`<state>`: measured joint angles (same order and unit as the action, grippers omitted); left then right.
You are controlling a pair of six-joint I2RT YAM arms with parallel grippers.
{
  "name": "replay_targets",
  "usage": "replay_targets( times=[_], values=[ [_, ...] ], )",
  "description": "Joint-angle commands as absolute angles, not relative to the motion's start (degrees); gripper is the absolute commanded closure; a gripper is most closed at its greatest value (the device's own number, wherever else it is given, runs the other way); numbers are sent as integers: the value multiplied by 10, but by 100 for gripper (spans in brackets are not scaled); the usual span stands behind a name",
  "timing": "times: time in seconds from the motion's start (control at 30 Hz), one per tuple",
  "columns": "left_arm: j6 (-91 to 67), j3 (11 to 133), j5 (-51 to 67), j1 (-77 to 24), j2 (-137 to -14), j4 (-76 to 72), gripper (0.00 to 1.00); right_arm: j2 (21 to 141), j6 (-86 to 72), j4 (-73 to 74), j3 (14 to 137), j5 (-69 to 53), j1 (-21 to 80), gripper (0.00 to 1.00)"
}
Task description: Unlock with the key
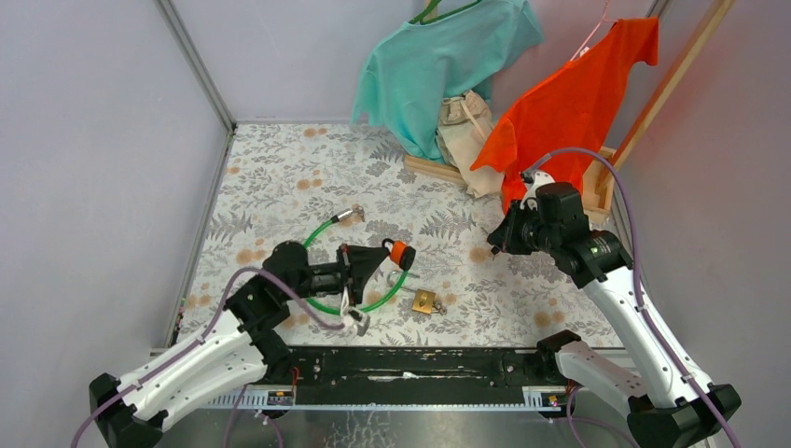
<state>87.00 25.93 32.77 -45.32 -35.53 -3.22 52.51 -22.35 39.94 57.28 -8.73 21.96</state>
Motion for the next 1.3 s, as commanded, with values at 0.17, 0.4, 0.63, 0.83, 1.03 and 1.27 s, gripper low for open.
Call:
replay_targets(
  times=[0.17, 0.4, 0.63, 0.83, 1.03, 1.27],
  values=[
    [558, 575, 202, -451, -618, 490, 100, 533, -209, 385, 609, -105, 217, 100],
    [475, 597, 176, -450, -694, 585, 100, 532, -208, 393, 617, -110, 217, 100],
    [441, 638, 45, -464, -758, 683, 100, 531, -212, 392, 613, -124, 218, 100],
    [374, 638, -60, -500, -826, 730, 100, 524, -214, 391, 611, -132, 217, 100],
    [310, 649, -118, -512, -902, 738, 100, 512, -215, 396, 611, -133, 217, 100],
    [287, 661, -110, -538, -968, 770, 100, 497, -218, 395, 605, -134, 217, 100]
  ],
)
